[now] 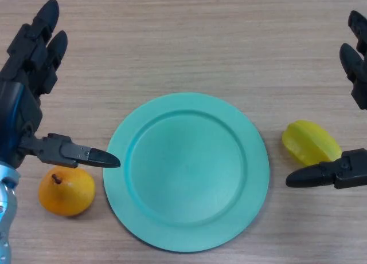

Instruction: Pick up the yellow starfruit and place it on the plate

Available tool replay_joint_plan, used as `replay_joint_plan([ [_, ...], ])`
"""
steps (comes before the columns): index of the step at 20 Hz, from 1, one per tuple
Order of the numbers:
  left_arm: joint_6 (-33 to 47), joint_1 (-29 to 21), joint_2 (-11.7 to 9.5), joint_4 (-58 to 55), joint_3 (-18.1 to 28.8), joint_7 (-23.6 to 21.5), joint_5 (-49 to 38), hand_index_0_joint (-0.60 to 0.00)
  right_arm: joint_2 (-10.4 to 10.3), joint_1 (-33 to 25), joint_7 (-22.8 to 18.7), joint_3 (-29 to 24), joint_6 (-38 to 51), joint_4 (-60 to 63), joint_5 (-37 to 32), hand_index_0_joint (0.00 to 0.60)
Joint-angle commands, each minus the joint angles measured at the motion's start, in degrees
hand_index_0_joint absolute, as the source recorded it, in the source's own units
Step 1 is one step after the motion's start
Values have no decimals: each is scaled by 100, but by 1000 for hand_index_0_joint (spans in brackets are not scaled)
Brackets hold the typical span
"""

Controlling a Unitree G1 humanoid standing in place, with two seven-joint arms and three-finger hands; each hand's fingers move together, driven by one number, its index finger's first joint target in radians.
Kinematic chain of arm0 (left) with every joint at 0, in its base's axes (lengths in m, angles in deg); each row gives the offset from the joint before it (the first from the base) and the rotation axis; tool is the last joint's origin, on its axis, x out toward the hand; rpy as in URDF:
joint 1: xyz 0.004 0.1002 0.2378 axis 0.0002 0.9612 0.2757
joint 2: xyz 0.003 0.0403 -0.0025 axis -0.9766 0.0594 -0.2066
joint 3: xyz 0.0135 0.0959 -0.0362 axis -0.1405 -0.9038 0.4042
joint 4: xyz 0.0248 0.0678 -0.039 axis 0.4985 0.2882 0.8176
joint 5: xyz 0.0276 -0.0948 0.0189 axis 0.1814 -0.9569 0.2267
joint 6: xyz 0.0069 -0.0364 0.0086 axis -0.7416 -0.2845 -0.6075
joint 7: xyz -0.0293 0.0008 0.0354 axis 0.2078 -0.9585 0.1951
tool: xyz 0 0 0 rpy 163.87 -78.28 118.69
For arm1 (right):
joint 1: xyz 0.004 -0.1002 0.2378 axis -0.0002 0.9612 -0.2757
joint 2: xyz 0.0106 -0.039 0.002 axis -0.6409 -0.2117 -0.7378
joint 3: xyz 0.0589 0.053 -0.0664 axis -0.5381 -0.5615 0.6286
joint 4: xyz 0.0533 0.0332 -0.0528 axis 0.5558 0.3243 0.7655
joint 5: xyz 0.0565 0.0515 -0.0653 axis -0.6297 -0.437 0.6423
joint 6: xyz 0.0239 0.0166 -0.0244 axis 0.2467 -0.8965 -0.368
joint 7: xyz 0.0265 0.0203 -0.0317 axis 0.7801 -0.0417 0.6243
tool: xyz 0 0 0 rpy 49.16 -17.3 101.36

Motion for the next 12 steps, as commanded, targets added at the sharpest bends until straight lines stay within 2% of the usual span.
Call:
replay_joint_plan([
  [1, 388, -223, -201, -375, 217, -6, -169, 0, 156, -107, -151, -353, 1004, -215, 27, 0],
  [12, 423, -234, -162, -287, 173, -68, -147, 0, 157, -71, -118, -407, 1211, 101, -179, 0],
])
